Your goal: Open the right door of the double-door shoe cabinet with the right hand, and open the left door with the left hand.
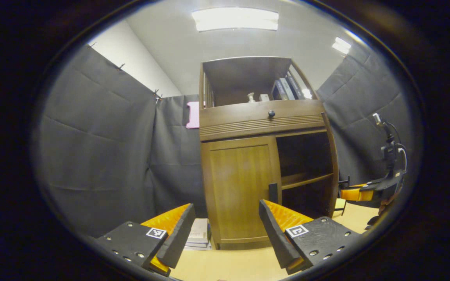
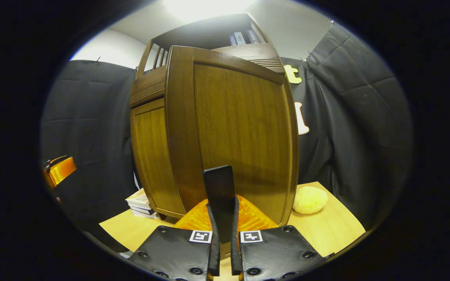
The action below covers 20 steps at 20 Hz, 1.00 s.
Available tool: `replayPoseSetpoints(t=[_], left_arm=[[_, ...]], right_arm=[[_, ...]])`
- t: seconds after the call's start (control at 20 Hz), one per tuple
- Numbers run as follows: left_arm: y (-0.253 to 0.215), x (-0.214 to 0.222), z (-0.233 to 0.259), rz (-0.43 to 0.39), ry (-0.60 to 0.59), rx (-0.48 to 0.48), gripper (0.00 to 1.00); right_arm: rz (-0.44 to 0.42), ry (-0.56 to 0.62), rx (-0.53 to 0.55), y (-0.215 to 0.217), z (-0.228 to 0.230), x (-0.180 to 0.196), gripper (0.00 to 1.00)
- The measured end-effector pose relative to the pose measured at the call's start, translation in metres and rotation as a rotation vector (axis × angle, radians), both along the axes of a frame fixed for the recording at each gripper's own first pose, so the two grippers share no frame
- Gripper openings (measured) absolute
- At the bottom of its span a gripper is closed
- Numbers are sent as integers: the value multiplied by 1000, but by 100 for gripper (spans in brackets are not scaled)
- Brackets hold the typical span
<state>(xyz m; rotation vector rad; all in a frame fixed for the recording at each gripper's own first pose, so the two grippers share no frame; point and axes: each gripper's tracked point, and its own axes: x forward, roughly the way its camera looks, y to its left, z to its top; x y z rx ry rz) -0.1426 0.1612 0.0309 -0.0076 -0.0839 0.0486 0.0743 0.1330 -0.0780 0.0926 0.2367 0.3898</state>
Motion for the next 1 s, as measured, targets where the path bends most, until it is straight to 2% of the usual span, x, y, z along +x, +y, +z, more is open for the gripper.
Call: replayPoseSetpoints(t=[0.45,0.65,1.0], left_arm=[[-18,7,7,-117,-9,-27,97],[-35,19,7,-145,-5,-28,97],[-50,14,11,-161,-4,-16,97]], right_arm=[[-37,7,-35,-50,2,-19,12],[-51,12,-32,-66,2,-22,12],[-97,10,-34,-99,1,-25,11]])
